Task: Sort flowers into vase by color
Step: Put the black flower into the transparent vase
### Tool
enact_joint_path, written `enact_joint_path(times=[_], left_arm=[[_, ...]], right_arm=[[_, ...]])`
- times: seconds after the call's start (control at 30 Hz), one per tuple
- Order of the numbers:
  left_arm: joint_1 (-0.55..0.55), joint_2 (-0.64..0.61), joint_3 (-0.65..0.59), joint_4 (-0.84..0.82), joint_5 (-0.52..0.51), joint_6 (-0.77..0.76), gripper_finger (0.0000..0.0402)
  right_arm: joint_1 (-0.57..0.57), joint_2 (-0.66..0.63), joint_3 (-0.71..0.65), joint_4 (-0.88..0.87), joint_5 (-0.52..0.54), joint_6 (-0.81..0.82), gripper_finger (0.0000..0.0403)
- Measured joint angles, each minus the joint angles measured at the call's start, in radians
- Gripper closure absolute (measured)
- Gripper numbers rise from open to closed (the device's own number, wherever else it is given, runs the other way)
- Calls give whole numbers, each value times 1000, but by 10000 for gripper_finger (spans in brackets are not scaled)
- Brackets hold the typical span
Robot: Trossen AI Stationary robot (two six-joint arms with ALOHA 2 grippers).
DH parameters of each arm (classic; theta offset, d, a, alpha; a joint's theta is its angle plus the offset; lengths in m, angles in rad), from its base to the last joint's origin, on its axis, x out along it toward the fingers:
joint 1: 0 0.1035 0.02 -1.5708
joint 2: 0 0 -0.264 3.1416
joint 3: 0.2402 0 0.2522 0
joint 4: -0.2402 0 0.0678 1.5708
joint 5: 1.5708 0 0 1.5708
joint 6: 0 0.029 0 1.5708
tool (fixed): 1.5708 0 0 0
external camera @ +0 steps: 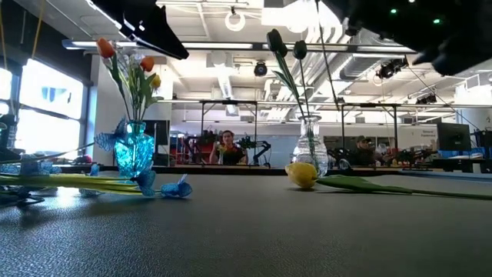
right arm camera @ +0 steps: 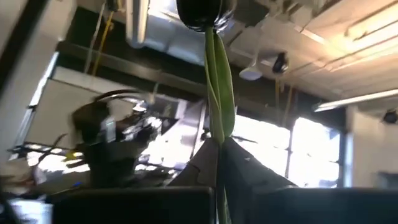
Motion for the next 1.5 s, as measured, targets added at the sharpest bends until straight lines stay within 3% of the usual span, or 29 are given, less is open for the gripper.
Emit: enact_joint_path(times=[0.3,0.47,0.83,1.3,1.5], left_arm=[[0,0,0,2,15,16,230],[0,0,0,5,15,25,230],[0,0,-1,4,15,25,230],[0,0,-1,1,20,23,230],[0,0,-2,0,43,23,230]], right_arm=[[-248,1,105,-1,-142,140,402],[-318,44,141,-1,-175,231,402],[-330,279,216,-3,-173,281,402],[-330,285,215,-3,-200,297,369],[-330,244,149,-7,-166,251,356]])
